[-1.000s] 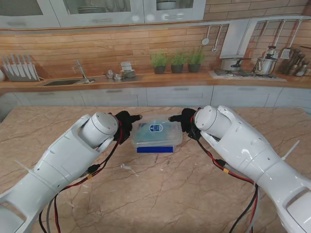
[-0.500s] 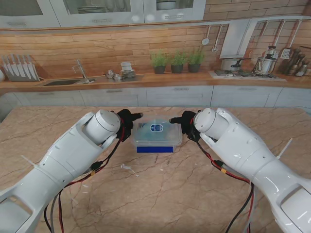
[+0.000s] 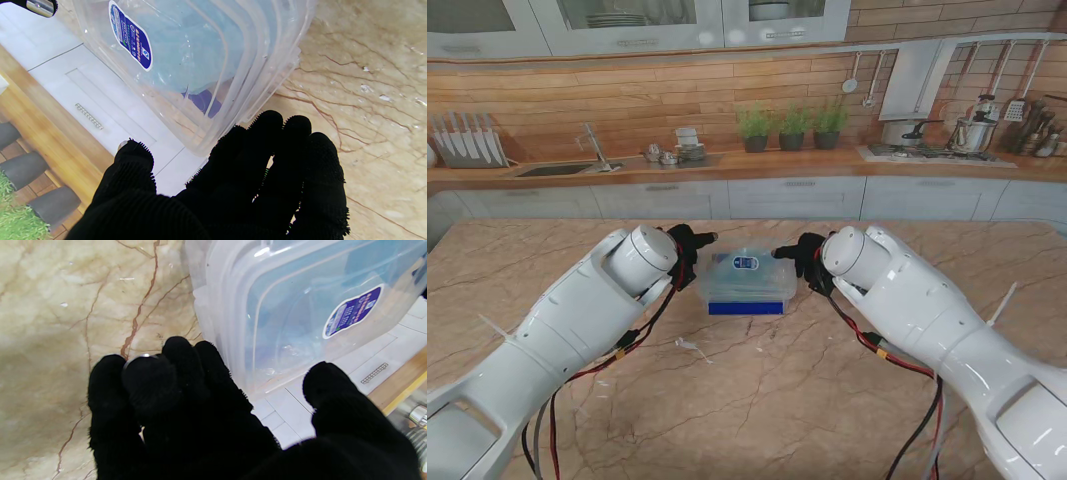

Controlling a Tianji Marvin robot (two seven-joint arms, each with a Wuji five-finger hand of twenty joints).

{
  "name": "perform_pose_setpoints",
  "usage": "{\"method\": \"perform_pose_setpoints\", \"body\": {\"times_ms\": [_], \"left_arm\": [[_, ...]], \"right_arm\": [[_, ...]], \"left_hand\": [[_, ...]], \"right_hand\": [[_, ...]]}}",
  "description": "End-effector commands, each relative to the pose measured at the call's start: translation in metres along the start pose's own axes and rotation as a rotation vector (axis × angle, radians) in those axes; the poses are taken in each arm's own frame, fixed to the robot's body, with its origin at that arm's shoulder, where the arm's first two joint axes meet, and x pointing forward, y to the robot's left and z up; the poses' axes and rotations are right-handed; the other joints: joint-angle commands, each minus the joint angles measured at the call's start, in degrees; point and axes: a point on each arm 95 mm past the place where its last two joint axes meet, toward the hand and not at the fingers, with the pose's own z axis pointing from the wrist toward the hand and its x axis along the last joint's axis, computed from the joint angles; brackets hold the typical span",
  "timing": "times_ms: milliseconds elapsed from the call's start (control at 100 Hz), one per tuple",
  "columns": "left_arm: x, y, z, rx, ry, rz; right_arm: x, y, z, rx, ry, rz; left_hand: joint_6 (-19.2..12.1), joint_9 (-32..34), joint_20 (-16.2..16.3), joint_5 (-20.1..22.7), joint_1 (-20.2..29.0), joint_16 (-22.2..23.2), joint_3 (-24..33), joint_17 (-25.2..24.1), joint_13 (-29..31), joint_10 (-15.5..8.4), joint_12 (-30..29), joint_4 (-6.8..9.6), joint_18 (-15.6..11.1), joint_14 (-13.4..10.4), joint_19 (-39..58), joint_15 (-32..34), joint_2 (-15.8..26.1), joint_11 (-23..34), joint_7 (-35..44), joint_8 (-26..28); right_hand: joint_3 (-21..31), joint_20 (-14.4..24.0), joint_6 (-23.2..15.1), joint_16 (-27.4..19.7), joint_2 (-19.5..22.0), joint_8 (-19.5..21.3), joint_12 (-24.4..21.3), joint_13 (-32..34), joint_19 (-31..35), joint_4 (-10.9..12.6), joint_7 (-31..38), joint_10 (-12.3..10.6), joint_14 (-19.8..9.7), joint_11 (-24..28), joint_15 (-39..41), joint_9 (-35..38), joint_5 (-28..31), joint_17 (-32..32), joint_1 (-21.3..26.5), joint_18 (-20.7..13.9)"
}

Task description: Fold the bubble film and place it into the plastic crate

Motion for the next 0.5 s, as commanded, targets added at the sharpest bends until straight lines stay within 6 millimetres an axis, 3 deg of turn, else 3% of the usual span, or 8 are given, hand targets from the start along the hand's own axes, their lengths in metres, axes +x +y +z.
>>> {"method": "perform_pose_setpoints", "body": {"times_ms": [0, 340, 490], "left_arm": [[0.011, 0.012, -0.002, -0.028, 0.022, 0.002], [0.003, 0.012, -0.001, -0.021, -0.014, 0.034], [-0.001, 0.012, -0.003, -0.029, -0.028, 0.053]], "right_arm": [[0.019, -0.013, -0.002, 0.023, 0.043, 0.002], [0.009, -0.019, -0.005, 0.012, 0.016, -0.009], [0.004, -0.020, -0.005, -0.005, 0.003, -0.021]], "left_hand": [[-14.78, -3.15, 0.01, 1.38, -0.79, -0.37, -0.39, -0.80, -0.63, -5.70, -1.29, 0.43, -2.50, 0.56, -0.08, -0.02, -1.12, -1.11, 2.63, 1.43], [-15.20, -4.42, -0.18, 0.40, -1.08, -0.46, -0.49, -1.13, -1.22, -5.73, -1.41, 0.47, -2.63, 0.44, -0.33, -0.37, -1.47, -1.53, 1.67, 1.15], [-15.91, -5.42, -0.39, -0.75, -0.81, -0.59, -0.33, -1.31, -1.46, -6.84, -1.51, 0.99, -2.93, -0.36, -0.63, -0.65, -3.99, -1.87, 0.75, 0.78]], "right_hand": [[0.17, 1.29, -14.92, 0.87, 0.41, -1.31, 0.10, -0.38, 6.51, -1.21, -2.88, 2.87, 0.68, 1.92, 0.53, 0.01, -3.78, -1.59, -2.11, -7.41], [0.67, 1.11, -15.10, 0.79, 0.24, -2.78, -0.48, -1.83, 5.34, -1.54, -4.44, 2.85, 1.05, 0.97, -0.86, -1.08, -5.74, -2.82, -3.16, -7.39], [1.05, 0.81, -15.26, 0.57, -0.12, -3.26, -0.98, -2.99, 4.15, -1.65, -4.74, 2.75, 1.20, 0.06, -2.12, -2.05, -6.68, -3.89, -3.34, -7.38]]}}
